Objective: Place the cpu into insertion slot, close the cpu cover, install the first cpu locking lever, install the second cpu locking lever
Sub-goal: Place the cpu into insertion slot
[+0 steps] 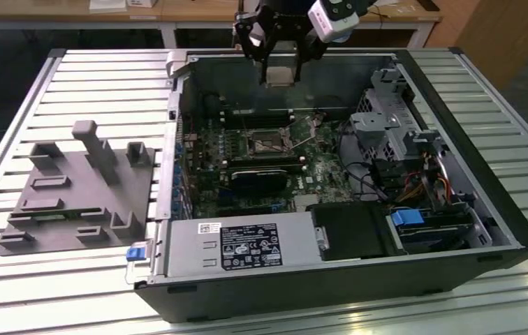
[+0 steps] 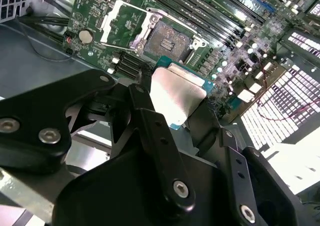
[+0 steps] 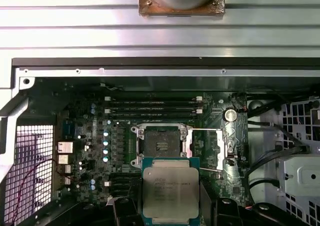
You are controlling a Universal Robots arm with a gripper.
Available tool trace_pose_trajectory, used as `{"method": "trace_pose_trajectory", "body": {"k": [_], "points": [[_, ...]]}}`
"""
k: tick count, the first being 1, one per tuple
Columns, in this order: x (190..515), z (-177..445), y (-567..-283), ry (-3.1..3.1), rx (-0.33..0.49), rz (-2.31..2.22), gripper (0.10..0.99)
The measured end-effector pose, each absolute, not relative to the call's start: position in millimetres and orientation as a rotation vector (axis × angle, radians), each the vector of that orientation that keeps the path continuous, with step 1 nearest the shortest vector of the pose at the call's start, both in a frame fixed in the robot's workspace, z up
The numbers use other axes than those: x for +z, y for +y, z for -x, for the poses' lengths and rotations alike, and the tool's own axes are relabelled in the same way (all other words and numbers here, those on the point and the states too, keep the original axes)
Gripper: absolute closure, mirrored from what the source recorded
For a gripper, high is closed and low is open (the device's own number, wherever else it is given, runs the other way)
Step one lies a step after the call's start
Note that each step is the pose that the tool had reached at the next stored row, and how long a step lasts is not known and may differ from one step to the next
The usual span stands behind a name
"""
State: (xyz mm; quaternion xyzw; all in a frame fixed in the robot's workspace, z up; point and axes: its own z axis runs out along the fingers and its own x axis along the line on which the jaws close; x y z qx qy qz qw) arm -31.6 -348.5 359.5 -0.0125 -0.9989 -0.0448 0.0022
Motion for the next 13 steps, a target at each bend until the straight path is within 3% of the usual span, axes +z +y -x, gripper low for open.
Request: {"method": "trace_pose_trajectory", "body": {"k": [13], "points": [[345.6,32.0,-348.5,-3.139,-0.139,0.039,0.545]]}}
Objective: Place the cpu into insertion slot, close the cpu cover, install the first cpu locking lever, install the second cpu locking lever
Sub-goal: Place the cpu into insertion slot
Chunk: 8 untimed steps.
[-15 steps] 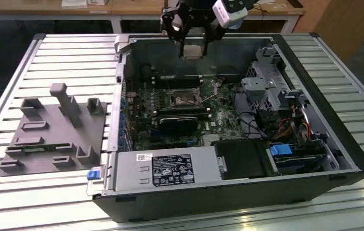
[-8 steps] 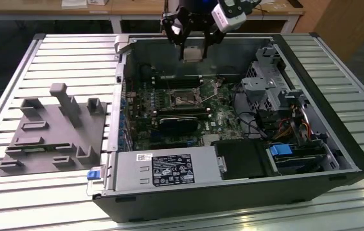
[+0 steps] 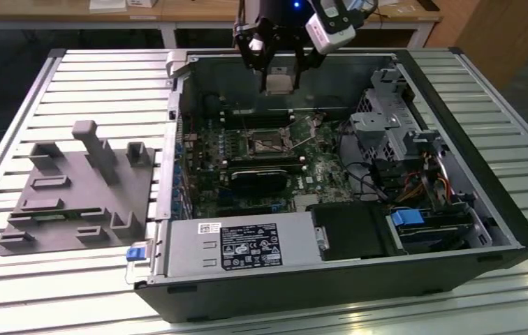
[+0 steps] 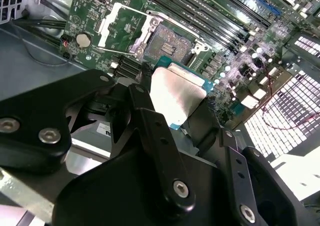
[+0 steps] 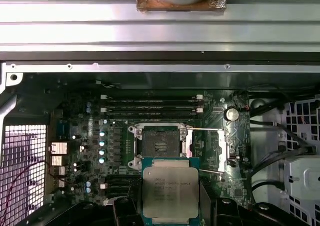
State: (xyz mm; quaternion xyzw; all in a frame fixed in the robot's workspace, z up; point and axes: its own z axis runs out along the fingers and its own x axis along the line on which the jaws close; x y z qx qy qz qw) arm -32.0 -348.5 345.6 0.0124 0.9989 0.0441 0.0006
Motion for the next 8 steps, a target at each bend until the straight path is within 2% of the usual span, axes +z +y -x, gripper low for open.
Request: {"method": "trace_pose_trajectory", "body": {"k": [8], "points": [[339.3,32.0,-348.5,3.136,0.135,-0.039,0.545]]}}
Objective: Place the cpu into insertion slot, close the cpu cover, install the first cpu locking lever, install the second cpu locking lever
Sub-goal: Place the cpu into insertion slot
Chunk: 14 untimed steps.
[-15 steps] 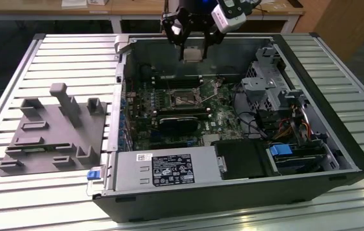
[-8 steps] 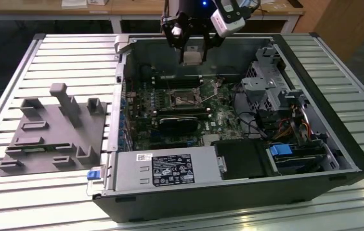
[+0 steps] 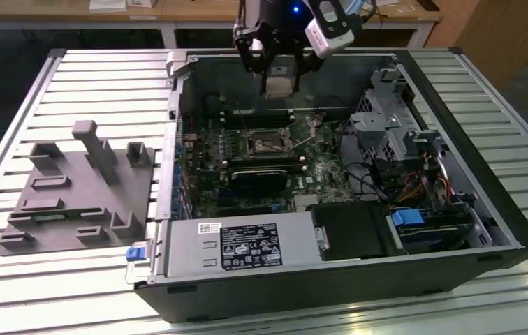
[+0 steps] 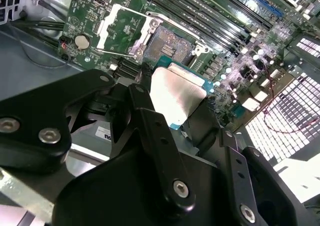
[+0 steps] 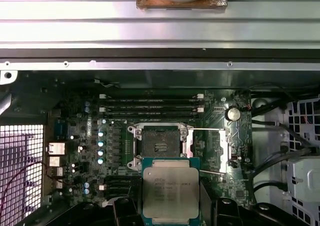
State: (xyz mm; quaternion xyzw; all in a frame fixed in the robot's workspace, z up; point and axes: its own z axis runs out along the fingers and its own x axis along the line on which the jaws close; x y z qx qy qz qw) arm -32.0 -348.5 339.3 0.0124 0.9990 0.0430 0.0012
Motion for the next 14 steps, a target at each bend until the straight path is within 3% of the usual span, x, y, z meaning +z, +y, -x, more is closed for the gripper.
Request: {"method": "trace_pose_trajectory", "body": {"k": [14], "points": [[324.4,32.0,-348.5,3.126,0.134,-0.188,0.545]]}}
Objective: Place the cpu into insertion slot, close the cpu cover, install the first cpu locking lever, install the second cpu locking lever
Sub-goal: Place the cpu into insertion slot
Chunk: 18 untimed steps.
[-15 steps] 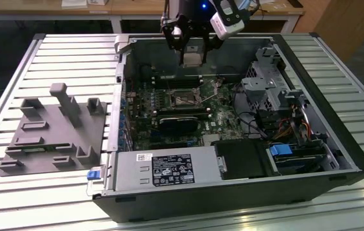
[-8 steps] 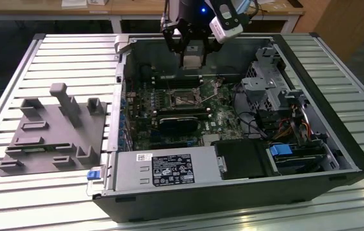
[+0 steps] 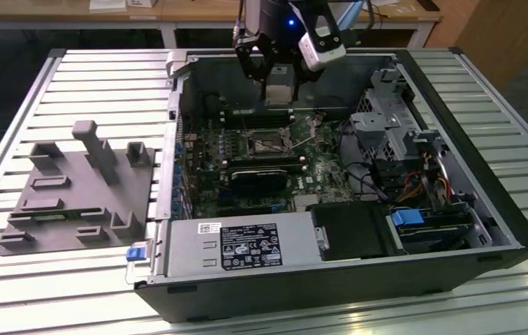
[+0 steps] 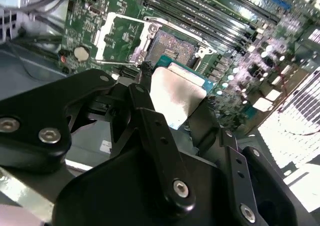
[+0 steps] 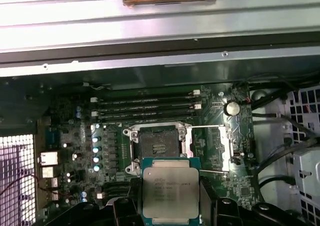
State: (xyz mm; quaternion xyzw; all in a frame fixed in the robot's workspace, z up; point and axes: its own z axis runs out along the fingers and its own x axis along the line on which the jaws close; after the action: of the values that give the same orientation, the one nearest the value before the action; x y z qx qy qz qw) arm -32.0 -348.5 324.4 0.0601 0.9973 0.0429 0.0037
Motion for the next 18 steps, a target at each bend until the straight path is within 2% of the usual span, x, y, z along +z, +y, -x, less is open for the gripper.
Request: {"method": "trace_pose_trajectory", "body": {"k": [18], "points": [[312.5,32.0,-348.5,3.040,0.130,-0.692,0.545]]}}
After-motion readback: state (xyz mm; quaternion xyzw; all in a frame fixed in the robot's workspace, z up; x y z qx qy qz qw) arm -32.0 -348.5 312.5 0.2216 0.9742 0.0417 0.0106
